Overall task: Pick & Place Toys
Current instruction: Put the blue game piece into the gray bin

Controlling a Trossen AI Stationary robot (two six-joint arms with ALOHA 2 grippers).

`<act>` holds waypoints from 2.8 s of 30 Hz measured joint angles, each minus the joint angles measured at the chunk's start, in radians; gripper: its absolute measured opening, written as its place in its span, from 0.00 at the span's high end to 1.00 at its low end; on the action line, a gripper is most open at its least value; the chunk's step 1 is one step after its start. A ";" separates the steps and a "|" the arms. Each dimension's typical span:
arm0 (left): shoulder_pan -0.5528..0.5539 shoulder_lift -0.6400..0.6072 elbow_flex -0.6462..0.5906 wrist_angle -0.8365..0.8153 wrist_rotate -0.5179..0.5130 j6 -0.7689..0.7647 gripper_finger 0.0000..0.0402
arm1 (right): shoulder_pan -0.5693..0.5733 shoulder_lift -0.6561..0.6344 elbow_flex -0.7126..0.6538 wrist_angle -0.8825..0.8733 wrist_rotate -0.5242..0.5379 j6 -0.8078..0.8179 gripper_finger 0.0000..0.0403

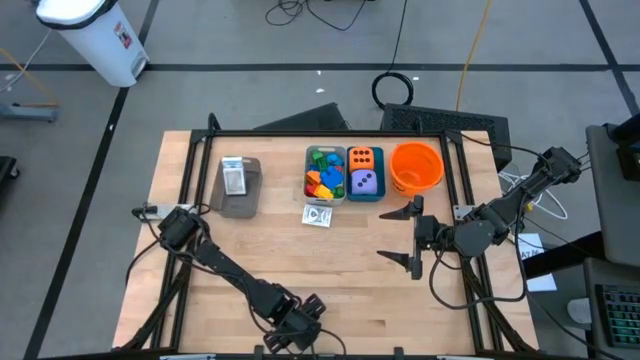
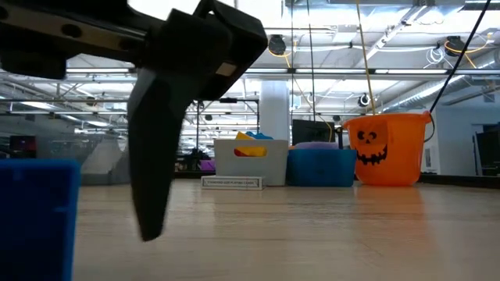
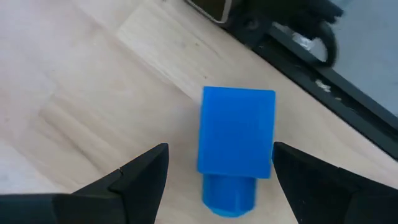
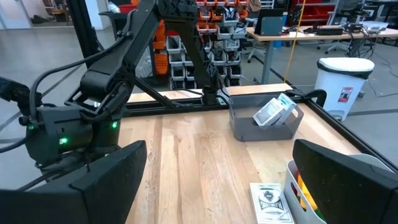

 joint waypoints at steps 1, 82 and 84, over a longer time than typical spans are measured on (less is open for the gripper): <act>0.000 0.000 0.000 0.004 -0.009 -0.002 0.28 | 0.000 0.000 0.000 0.000 0.000 0.000 0.02; 0.493 -0.458 0.000 0.082 0.044 -0.513 0.62 | -0.168 0.268 0.000 0.251 -0.223 0.114 0.55; 0.491 -0.458 0.000 0.086 0.043 -0.513 0.57 | -0.168 0.268 0.000 0.250 -0.223 0.130 0.61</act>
